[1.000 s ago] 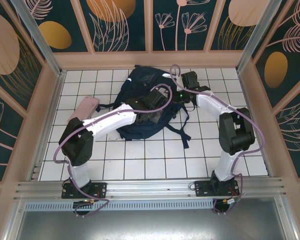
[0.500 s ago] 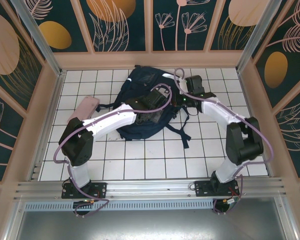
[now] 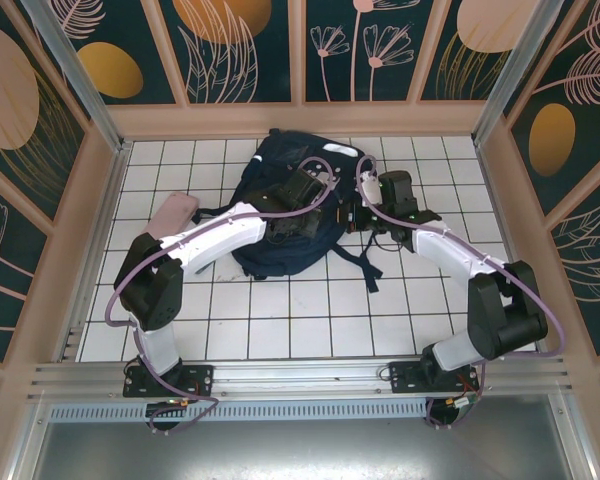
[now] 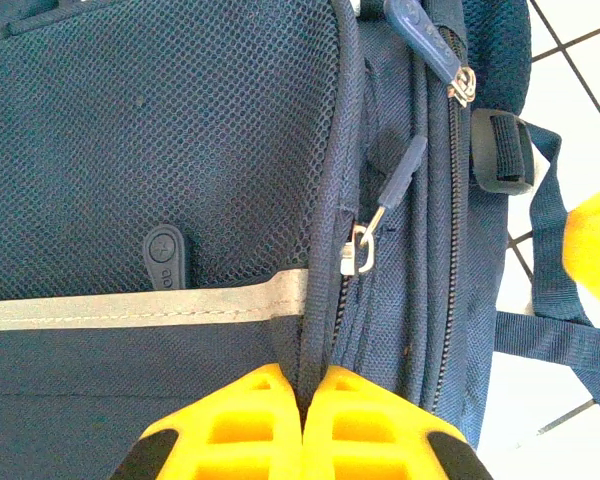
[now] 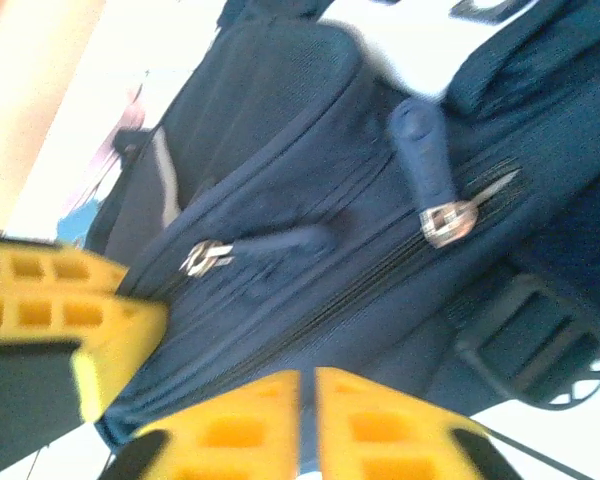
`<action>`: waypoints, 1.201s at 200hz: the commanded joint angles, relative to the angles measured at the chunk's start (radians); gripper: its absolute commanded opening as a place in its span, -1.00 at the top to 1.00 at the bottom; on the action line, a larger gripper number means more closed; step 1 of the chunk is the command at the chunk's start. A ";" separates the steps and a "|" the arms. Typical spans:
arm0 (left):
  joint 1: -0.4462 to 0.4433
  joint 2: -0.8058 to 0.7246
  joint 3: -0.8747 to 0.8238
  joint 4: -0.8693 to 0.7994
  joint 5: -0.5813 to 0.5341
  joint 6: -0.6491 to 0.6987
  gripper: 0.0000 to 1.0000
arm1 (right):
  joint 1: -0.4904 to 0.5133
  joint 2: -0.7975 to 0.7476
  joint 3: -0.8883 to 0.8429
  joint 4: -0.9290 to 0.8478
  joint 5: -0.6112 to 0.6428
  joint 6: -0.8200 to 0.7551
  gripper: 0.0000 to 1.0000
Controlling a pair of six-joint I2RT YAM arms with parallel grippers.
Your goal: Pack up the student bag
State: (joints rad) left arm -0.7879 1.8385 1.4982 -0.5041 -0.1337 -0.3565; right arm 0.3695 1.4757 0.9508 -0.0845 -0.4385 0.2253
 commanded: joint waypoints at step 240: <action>0.016 -0.061 0.013 0.107 0.011 0.007 1.00 | 0.023 0.331 0.436 -0.313 0.238 -0.194 0.98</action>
State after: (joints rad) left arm -0.7807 1.8370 1.4975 -0.4969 -0.1047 -0.3523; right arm 0.3908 1.8172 1.3701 -0.3538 -0.2245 0.0410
